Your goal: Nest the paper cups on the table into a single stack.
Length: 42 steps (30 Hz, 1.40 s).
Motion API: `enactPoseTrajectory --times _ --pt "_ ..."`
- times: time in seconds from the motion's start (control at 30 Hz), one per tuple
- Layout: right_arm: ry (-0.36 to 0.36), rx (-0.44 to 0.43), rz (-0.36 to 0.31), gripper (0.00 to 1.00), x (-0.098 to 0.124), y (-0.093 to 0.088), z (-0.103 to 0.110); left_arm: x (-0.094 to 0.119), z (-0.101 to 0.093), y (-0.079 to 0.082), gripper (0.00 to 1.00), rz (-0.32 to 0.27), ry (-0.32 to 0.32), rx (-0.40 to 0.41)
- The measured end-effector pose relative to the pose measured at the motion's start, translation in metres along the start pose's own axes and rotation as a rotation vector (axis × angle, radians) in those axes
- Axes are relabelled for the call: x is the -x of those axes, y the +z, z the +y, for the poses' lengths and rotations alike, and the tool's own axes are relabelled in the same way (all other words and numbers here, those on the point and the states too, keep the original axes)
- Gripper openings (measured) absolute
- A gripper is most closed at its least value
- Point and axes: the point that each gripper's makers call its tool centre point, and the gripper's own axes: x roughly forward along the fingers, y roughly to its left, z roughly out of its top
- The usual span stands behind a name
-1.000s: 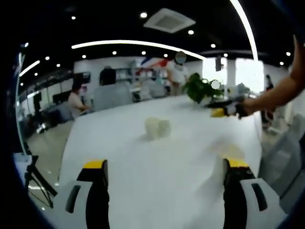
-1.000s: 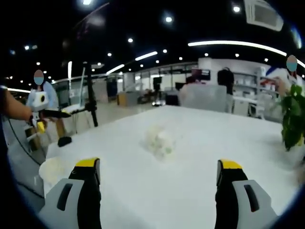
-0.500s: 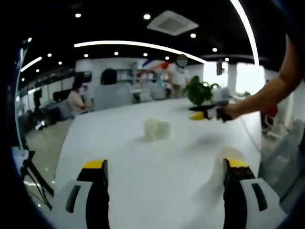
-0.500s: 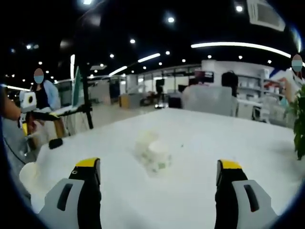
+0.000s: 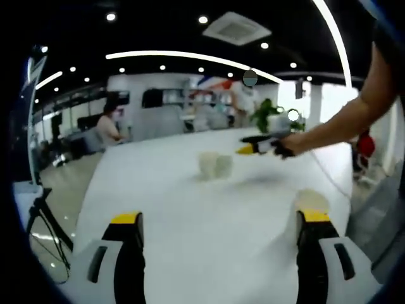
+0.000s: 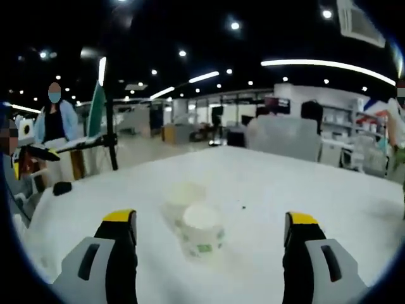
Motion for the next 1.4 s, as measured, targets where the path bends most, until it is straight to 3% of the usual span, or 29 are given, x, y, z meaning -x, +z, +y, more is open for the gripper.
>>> enactPoseTrajectory --times 0.43,0.6,0.7,0.93,1.07,1.4 --pt "0.020 0.011 0.065 0.86 -0.028 -0.032 0.001 0.002 0.009 -0.003 1.00 -0.002 0.035 0.028" --pt "0.016 -0.064 0.127 0.73 -0.037 -0.056 0.001 0.003 0.008 -0.006 1.00 0.003 0.038 0.042" --pt "0.009 -0.079 0.154 0.72 -0.040 -0.067 0.000 0.002 0.007 -0.008 1.00 0.007 0.034 0.049" --pt "0.009 -0.058 0.153 0.59 -0.048 -0.068 0.001 0.001 0.005 -0.007 1.00 0.021 0.023 0.045" --pt "0.008 -0.043 0.162 0.41 -0.050 -0.068 0.002 0.001 0.006 -0.006 1.00 0.023 0.025 0.028" --pt "-0.004 -0.033 0.161 0.40 -0.047 -0.067 0.002 -0.003 0.005 -0.006 1.00 0.023 0.012 0.031"
